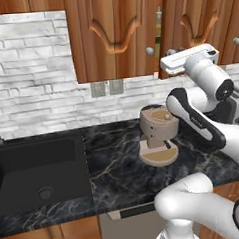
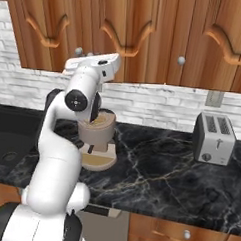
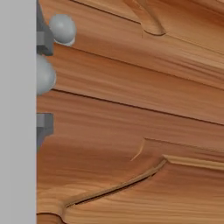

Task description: Move the oil and vinegar bottle and syrup bottle from the cabinet to the dining counter.

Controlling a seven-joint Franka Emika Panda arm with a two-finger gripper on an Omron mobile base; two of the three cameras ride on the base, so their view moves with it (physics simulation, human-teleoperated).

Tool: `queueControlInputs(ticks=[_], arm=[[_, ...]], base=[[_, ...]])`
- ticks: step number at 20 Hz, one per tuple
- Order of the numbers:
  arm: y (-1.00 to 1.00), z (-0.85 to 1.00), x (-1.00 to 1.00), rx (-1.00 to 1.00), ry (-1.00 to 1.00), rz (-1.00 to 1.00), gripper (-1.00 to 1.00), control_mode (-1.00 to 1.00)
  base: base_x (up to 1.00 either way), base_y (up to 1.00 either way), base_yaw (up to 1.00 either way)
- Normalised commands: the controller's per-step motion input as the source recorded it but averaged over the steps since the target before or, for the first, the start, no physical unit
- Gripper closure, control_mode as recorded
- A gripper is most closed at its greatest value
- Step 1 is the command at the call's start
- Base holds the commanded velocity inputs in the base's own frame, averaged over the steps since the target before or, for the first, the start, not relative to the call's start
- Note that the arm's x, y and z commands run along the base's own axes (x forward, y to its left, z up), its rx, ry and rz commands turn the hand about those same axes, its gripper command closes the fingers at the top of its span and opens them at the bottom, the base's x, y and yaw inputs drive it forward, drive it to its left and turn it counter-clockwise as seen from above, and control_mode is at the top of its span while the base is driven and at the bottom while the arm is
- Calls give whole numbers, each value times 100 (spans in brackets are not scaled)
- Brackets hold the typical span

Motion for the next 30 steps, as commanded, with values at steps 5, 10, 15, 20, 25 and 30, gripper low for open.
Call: queueControlInputs(ticks=[5,10,15,20,25,30], arm=[[-64,12,-59,0,0,-18,100,-100],[-84,15,-68,0,3,-20,100,-100],[-100,16,-73,0,8,-17,100,-100],[-100,20,-72,0,12,-13,100,-100],[-100,21,-66,0,14,-10,100,-100],[-94,17,-70,0,14,-10,-100,-100]], base=[[0,0,0],[0,0,0],[0,0,0],[0,0,0],[0,0,0],[0,0,0]])
